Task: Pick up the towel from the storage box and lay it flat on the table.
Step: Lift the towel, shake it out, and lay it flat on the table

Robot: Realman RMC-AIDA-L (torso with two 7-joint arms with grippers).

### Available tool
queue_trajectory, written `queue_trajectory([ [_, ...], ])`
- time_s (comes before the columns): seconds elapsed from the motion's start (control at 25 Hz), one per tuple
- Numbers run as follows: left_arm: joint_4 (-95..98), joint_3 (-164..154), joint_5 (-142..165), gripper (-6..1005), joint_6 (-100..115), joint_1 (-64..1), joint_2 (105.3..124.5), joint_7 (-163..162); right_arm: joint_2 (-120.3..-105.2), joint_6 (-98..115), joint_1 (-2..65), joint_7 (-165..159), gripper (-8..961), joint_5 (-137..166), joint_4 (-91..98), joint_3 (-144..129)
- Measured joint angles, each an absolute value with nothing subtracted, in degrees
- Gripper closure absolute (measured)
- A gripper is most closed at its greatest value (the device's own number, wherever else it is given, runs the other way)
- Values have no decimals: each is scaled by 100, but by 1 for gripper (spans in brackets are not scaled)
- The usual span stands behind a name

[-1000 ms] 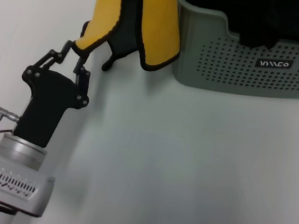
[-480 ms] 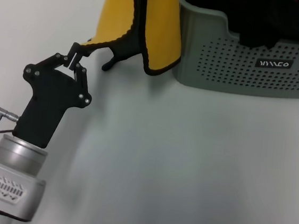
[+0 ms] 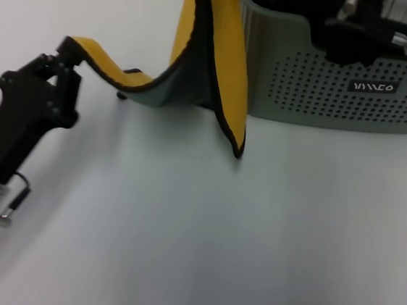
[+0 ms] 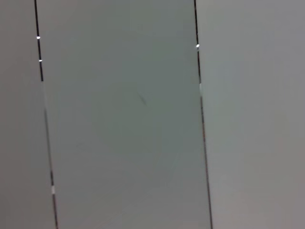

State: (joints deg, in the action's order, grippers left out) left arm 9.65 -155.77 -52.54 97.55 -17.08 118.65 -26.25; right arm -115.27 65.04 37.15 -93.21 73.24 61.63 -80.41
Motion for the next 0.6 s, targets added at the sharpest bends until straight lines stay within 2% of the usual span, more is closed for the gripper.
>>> queue_trajectory([
  [0.12,68,-15601,-5194,986,10218,-1937,11893,-4036,-11494,6676,3644,-9401,934,7366,6179,-8017],
  [0.24,-434,-15609,-5067,986,10683,-2058,11882,-4796,-11384,7073,3373,-9561,934,7452,6304,-7973],
  [0.4,-591,-15616,-4768,986,11145,-2094,11719,-5189,-11346,7328,2962,-9794,934,7744,6755,-7910],
  [0.6,-664,-15618,-4394,987,11617,-2082,11518,-5580,-11390,8191,2257,-10055,934,8114,7472,-7561],
])
